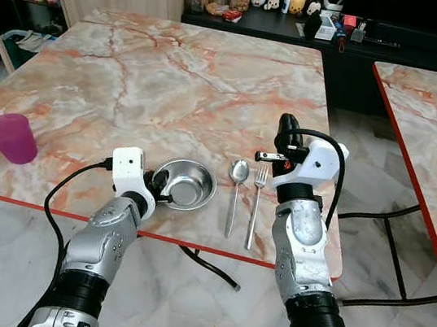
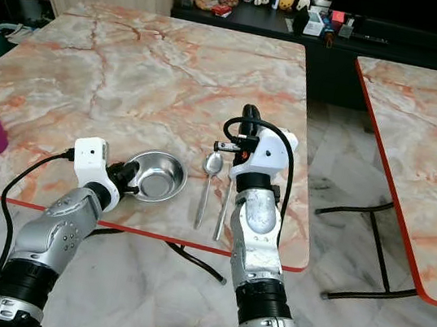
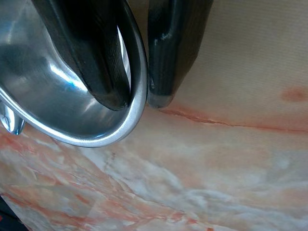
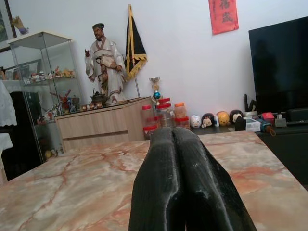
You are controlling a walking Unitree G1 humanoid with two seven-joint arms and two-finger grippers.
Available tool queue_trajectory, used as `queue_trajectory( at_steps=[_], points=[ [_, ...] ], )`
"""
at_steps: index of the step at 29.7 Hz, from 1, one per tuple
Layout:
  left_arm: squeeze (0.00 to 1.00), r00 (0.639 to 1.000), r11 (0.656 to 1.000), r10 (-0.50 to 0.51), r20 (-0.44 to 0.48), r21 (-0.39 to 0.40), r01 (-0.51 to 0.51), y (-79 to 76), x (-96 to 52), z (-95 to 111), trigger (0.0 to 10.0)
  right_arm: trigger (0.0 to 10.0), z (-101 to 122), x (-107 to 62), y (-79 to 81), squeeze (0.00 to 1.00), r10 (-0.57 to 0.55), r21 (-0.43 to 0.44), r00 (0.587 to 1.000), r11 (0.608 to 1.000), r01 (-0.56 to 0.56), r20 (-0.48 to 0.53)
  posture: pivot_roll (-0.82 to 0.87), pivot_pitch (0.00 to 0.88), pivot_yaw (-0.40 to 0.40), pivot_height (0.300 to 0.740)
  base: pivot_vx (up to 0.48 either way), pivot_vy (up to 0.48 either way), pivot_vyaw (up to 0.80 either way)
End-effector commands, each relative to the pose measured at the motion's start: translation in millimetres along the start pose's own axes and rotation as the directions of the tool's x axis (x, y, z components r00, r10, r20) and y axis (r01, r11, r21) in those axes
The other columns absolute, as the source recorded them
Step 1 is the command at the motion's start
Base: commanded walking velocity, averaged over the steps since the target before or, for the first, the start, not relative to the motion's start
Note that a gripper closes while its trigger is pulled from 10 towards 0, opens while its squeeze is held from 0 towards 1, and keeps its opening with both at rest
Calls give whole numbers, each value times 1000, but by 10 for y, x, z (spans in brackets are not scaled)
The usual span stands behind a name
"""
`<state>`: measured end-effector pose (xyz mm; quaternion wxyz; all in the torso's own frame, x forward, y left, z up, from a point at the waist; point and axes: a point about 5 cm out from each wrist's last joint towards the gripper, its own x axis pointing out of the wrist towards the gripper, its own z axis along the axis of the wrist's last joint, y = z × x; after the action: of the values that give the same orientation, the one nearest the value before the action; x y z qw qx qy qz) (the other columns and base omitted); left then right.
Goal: Setting the table
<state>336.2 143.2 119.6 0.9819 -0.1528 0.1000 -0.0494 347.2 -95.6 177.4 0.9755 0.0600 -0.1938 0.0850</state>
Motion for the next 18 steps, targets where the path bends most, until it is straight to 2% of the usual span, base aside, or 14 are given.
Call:
queue_trajectory(
  at_steps=[1, 15, 16, 17, 18],
  points=[
    [0, 1000, 1000, 3, 5, 26, -3, -11, 14, 26, 0, 10000, 8, 26, 16, 0, 8, 7, 1000, 1000, -8, -4, 49, 93, -21, 740, 0, 0, 0],
    [0, 1000, 1000, -6, 20, 21, 5, -22, 17, 50, 0, 10000, 4, 33, 39, 0, 18, 9, 1000, 1000, -18, -4, 53, 79, -23, 740, 0, 0, 0],
    [0, 997, 999, -26, 72, -30, 29, -41, 12, 109, 2275, 10000, 5, 35, 43, 0, 19, 10, 1000, 1000, -19, -3, 53, 71, -24, 740, 0, 0, 0],
    [0, 975, 993, -37, 218, -104, 61, -58, -17, 274, 10000, 10000, 9, 36, 49, 0, 22, 13, 1000, 1000, -22, 0, 53, 63, -26, 740, 0, 0, 0],
    [0, 975, 993, -37, 218, -104, 61, -58, -17, 274, 10000, 10000, 9, 36, 49, 0, 22, 13, 1000, 1000, -22, 0, 53, 63, -26, 740, 0, 0, 0]
  ],
)
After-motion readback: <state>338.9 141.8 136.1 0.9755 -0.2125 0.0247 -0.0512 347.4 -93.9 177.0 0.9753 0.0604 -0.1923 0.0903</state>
